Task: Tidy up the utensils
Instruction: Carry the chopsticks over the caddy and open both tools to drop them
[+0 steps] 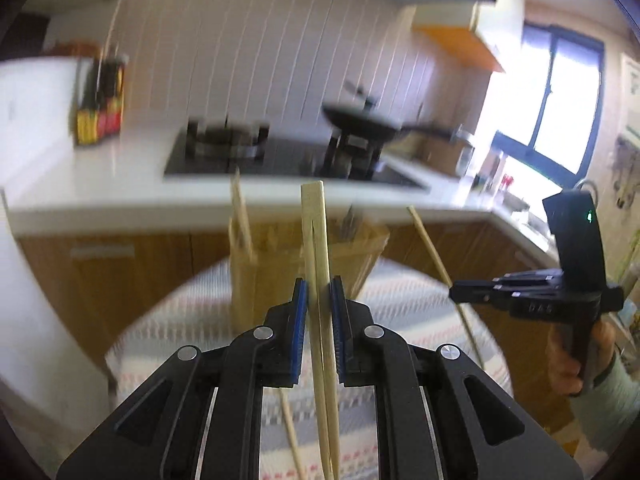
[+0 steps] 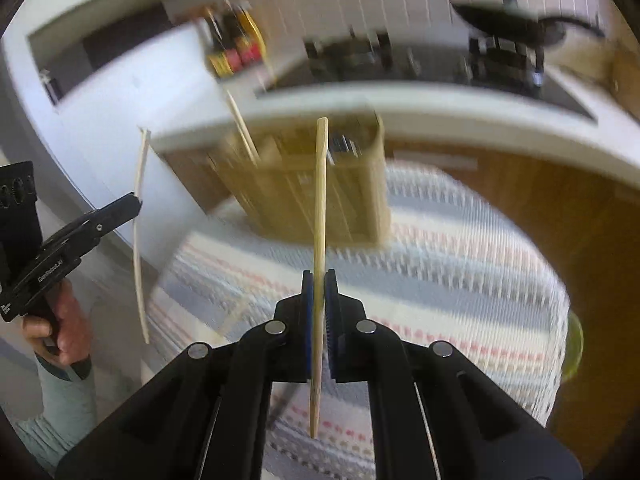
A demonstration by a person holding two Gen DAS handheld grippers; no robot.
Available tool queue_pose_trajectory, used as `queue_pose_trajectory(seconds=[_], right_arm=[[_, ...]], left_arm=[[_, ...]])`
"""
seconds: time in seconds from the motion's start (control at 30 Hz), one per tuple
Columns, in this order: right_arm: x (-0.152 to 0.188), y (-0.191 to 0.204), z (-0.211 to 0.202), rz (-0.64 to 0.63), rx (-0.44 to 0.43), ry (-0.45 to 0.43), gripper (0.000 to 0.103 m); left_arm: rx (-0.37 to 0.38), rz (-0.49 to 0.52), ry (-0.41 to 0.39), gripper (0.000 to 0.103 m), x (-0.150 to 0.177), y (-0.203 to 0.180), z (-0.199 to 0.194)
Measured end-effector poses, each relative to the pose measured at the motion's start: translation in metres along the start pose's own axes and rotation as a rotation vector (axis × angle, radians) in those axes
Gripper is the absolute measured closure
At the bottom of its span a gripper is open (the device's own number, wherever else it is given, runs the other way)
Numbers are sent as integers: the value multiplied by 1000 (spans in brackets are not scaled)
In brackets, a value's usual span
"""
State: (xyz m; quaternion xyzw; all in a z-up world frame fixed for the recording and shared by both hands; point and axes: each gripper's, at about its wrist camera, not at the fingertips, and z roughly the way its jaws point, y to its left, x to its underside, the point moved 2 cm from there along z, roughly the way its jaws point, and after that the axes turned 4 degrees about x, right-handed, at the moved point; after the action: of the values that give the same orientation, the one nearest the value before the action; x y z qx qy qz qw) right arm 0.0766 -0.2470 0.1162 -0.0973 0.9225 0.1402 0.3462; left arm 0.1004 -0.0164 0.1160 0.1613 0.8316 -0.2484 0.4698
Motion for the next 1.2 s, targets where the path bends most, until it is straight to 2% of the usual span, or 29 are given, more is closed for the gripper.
queue_pose_trajectory(seconds=[0.17,0.27,0.43,0.53,0.8,0.9,1.0,1.2], right_arm=[[-37,9,-23,-24,-6,-152,99],[-56,7,-23,-32,3,-229,99],[-83,-4,-13,-26,-6,-312,99],[-95,-6,-7,-34,2,-366,99],[-110,-10,27,-62,34,-482,99],[-109,-15,38,-47,7,-522,99],[-109,-27,54,-11,-30,-522,99],[-107,-35,78,-13,-2,-510,99]], left_arm=[[-11,36,-158,93,-39,-19,-18],[-26,48,-230,93,-59,-20,-18],[-61,65,-334,93,-84,-12,-9],[-54,51,-381,93,-94,-4,-1],[-68,32,-437,93,-103,21,33],[-55,14,-444,93,-101,31,48],[-49,-18,-443,93,-96,44,64],[-91,3,-440,93,-88,50,84]])
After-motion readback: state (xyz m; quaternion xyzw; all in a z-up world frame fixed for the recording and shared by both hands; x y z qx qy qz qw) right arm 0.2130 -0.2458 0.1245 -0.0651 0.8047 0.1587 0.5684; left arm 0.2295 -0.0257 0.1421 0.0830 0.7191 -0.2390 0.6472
